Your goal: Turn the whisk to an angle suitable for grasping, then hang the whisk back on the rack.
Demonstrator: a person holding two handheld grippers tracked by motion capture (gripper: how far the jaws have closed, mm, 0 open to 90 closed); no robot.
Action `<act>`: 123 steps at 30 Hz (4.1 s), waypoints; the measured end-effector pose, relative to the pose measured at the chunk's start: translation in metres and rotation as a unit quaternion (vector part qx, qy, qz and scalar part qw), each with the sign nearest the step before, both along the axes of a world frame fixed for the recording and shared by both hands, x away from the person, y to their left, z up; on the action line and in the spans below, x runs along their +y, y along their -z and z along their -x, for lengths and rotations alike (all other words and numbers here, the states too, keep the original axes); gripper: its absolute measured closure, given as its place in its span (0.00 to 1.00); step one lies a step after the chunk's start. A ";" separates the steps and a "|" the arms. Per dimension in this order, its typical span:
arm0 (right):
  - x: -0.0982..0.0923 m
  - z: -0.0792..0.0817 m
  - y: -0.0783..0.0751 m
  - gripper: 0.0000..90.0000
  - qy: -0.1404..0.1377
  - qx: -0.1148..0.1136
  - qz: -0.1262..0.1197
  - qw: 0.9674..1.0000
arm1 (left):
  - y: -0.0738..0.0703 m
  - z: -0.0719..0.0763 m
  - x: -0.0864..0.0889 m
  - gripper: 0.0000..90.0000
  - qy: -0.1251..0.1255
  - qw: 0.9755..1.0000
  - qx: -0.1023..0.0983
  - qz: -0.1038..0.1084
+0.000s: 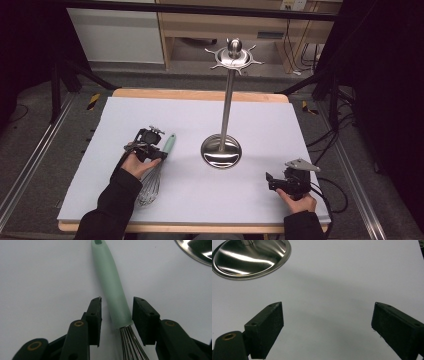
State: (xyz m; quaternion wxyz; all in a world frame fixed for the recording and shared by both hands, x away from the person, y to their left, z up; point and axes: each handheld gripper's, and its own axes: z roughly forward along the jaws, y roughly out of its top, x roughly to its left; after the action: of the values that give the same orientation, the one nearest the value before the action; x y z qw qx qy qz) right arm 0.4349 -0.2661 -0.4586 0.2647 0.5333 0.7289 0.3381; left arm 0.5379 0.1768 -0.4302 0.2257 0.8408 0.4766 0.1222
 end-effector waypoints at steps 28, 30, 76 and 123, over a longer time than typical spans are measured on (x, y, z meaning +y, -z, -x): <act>0.000 -0.001 0.000 0.12 -0.004 0.008 0.002 1.000 | 0.002 0.004 -0.014 0.74 0.014 0.999 0.043 -0.028; 0.000 -0.001 0.000 0.12 -0.005 0.009 0.000 1.000 | 0.001 0.004 -0.016 0.73 0.021 0.998 0.048 -0.037; 0.000 -0.002 0.001 0.12 -0.008 0.017 -0.002 1.000 | -0.018 0.022 -0.006 0.77 -0.020 0.999 0.014 0.043; -0.002 0.000 -0.001 0.12 -0.004 0.004 -0.001 1.000 | -0.110 0.094 0.021 0.77 0.016 0.941 -0.255 0.222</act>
State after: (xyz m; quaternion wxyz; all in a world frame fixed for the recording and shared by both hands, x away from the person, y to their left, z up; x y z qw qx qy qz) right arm 0.4353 -0.2678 -0.4577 0.2600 0.5324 0.7315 0.3375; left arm 0.4443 0.1979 -0.3197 0.5224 0.7179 0.4043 0.2195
